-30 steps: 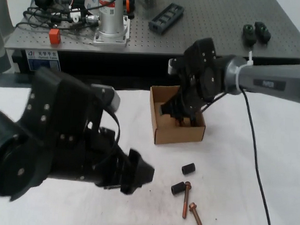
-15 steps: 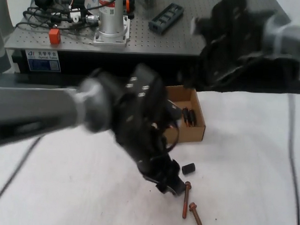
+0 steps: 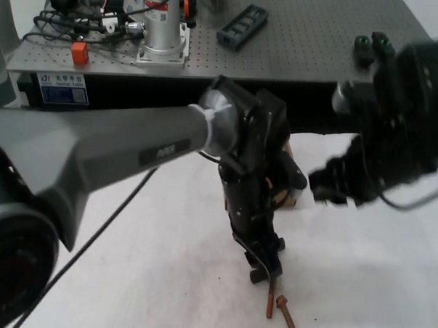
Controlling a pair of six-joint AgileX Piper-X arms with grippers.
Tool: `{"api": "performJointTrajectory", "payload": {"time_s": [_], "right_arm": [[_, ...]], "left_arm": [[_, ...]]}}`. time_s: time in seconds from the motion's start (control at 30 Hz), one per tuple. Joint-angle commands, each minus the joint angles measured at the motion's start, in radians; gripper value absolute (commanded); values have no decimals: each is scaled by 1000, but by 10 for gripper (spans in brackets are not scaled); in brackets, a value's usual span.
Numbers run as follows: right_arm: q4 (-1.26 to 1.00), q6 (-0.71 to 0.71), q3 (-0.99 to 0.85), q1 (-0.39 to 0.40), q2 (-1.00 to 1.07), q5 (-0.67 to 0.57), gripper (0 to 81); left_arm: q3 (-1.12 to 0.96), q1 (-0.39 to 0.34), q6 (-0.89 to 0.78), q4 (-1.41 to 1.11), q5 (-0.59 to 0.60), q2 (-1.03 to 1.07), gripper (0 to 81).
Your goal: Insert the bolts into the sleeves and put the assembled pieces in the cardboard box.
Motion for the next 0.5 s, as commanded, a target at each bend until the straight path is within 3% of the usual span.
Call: {"api": "performJointTrajectory", "payload": {"time_s": [0.0, 0.2, 0.47], "right_arm": [[-4, 21, 101, -6, -79, -11, 315], [-6, 28, 155, -6, -135, -11, 315], [46, 28, 154, 0, -153, -23, 315]], "left_arm": [[-16, -13, 40, 3, -18, 15, 398], [-16, -24, 105, 0, -88, 55, 331], [-16, -26, 105, -23, -93, 80, 252]]}}
